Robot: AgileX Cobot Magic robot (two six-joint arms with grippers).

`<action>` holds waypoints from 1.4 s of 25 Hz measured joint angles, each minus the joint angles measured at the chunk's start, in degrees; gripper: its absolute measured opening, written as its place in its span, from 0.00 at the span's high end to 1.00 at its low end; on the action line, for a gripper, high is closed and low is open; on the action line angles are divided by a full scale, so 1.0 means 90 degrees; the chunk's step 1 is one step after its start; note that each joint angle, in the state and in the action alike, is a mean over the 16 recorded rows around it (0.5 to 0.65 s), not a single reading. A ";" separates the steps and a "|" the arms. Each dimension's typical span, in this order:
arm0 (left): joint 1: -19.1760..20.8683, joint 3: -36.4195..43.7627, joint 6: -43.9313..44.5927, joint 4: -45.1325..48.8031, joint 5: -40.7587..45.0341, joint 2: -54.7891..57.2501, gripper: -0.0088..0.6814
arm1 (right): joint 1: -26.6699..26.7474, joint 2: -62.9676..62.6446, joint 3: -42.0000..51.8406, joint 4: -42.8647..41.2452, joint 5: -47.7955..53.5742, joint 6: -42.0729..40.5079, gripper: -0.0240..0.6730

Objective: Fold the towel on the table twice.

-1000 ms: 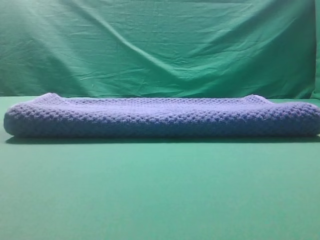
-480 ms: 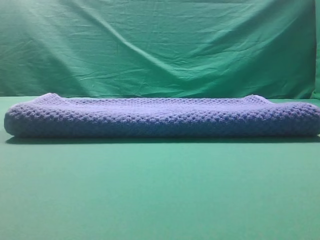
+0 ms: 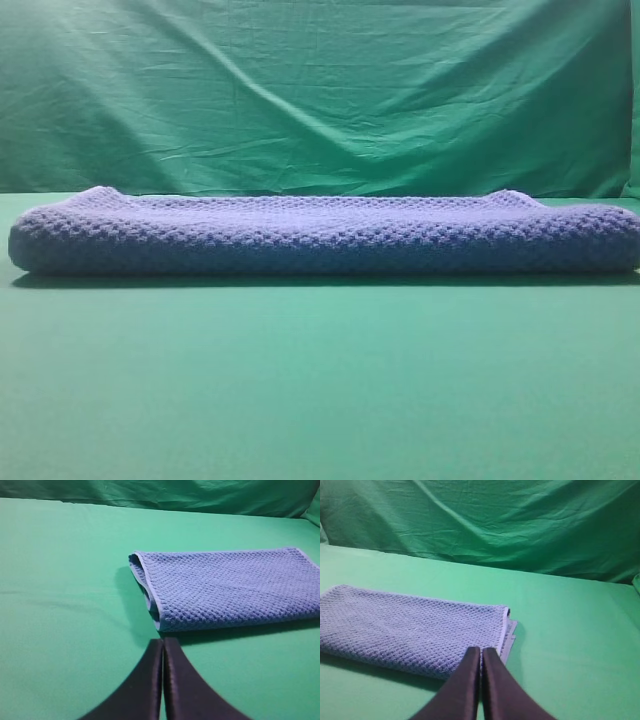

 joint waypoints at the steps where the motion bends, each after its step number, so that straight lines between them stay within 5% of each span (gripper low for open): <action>1: 0.0000 0.0027 0.0000 -0.0005 -0.0001 0.0000 0.99 | 0.0000 0.0000 0.0027 0.0001 0.0001 0.0000 0.97; 35: 0.0000 0.0900 -0.0725 0.0232 -0.0655 0.0011 0.99 | 0.0000 0.0000 0.1223 0.0025 -0.0217 0.0000 0.97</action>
